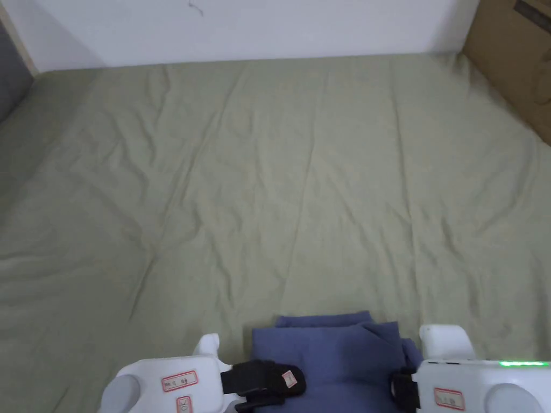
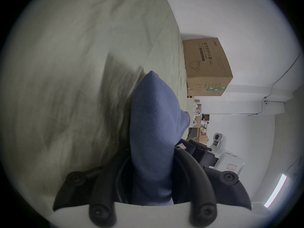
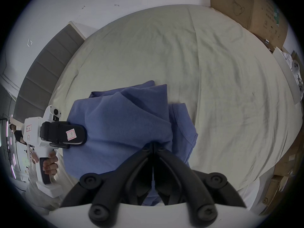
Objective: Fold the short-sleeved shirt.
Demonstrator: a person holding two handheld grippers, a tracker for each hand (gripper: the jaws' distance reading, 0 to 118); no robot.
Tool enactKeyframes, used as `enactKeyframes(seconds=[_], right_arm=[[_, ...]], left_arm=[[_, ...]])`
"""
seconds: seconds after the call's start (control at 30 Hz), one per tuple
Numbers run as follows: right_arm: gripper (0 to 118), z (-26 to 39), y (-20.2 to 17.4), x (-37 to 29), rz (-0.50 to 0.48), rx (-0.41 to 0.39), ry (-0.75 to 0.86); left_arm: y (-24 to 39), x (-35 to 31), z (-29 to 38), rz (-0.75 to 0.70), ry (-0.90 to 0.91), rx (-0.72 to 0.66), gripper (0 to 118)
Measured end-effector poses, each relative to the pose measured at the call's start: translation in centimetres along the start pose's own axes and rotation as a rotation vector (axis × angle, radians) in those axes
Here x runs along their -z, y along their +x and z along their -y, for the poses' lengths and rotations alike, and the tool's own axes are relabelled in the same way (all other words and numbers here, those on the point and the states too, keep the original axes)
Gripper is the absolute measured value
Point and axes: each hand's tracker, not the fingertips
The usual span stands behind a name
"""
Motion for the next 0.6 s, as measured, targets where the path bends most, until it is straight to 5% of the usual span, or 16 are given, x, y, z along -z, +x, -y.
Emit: enactKeyframes(seconds=[0.2,0.43,0.6], right_arm=[[1,-0.5,-0.9,-0.6,-0.004,-0.013,0.021],[1,0.2,-2.7,0.3,0.01,-0.022,-0.017],[1,1.1,-3.4,1.5,0.038,-0.015,-0.055]], left_arm=[[0.7,-9.8,-4.4,-0.24,0.094,0.151,30],[0.2,-27.9,-13.1,-0.855,0.22,0.199,30],[-1.7,-31.8,-17.5,-1.288,0.202,0.282,31]])
